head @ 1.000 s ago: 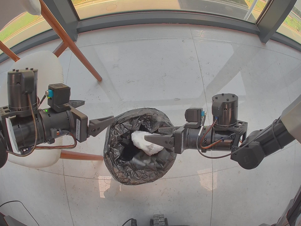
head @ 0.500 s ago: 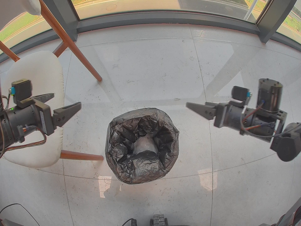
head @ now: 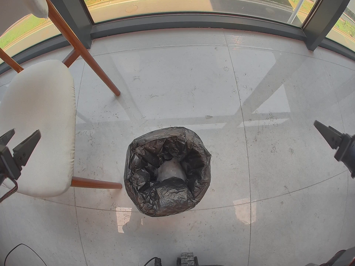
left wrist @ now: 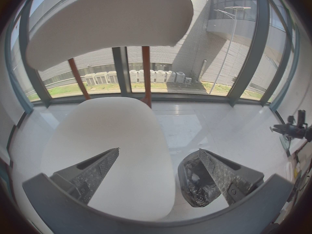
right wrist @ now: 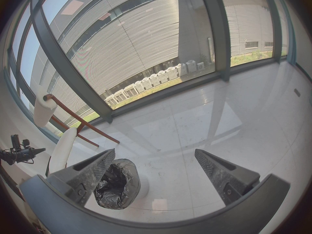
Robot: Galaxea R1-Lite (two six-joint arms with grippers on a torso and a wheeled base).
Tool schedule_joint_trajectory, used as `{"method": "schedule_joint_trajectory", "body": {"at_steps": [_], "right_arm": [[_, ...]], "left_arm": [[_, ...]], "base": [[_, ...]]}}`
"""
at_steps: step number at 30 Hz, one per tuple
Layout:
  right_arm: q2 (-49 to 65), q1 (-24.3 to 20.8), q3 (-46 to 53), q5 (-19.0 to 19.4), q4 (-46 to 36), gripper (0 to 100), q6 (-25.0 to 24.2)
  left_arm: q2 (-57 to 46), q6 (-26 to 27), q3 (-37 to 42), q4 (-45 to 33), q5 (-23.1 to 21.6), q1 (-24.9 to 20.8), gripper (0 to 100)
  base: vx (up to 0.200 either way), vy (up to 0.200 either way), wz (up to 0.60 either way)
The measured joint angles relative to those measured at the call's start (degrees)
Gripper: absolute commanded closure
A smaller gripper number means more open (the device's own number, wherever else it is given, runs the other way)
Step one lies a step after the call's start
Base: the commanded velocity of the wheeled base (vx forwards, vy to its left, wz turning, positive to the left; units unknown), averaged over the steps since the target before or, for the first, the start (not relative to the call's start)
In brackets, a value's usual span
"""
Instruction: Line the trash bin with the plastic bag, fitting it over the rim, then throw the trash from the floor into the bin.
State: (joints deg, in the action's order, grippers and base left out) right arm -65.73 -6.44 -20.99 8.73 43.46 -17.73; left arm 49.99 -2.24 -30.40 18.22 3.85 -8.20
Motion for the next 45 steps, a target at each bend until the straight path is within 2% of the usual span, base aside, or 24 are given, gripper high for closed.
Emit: {"method": "schedule_joint_trajectory", "body": {"at_steps": [6,10,14,22,24,26,29,32,36,41,45], "right_arm": [[14.1,3.4,9.7,-0.1,-1.6,0,3.5],[23.5,4.1,14.4,0.2,-6.1,0,6.2],[32.8,4.4,16.9,0.4,-15.2,0,8.0],[51.1,5.1,19.1,0.3,-34.8,0,12.1],[55.2,5.4,19.4,-0.9,-39.3,0,12.9],[58.4,5.6,19.6,-3.7,-41.9,0,13.5],[61.5,5.9,19.8,-10.2,-42.6,0,14.1],[63.1,6.2,19.9,-12.6,-42.5,0,14.7],[64.2,6.3,20.0,-12.1,-42.6,0,15.2],[64.8,6.3,20.0,-12.0,-42.6,0,15.3],[64.9,6.3,20.0,-12.0,-42.6,0,15.3]], "left_arm": [[-9.4,-1.4,9.5,0.6,2.4,2.1,0],[-15.8,-1.9,15.7,0.4,3.2,3.0,0],[-22.2,-2.1,20.3,-3.6,3.4,4.8,0],[-38.9,-1.9,24.5,-19.2,1.0,7.5,0],[-41.9,-1.5,25.0,-20.8,0.3,7.7,0],[-44.1,-1.3,25.4,-21.6,-0.6,7.7,0],[-46.6,-0.7,25.9,-22.5,-2.2,7.8,0],[-47.8,-0.2,26.3,-23.1,-3.4,7.9,0],[-48.8,0.9,26.6,-23.6,-6.1,7.9,0],[-49.2,2.5,26.8,-23.7,-13.9,7.9,0],[-49.4,2.5,26.8,-23.6,-14.7,7.9,0]], "base": [[0.000,0.000,0.00],[0.000,0.000,0.00],[0.000,0.000,0.00],[0.000,0.000,0.00],[0.000,0.000,0.00],[0.000,0.000,0.00],[0.000,0.000,0.00],[0.000,0.000,0.00],[0.000,0.000,0.00],[0.000,0.000,0.00],[0.000,0.000,0.00]]}}
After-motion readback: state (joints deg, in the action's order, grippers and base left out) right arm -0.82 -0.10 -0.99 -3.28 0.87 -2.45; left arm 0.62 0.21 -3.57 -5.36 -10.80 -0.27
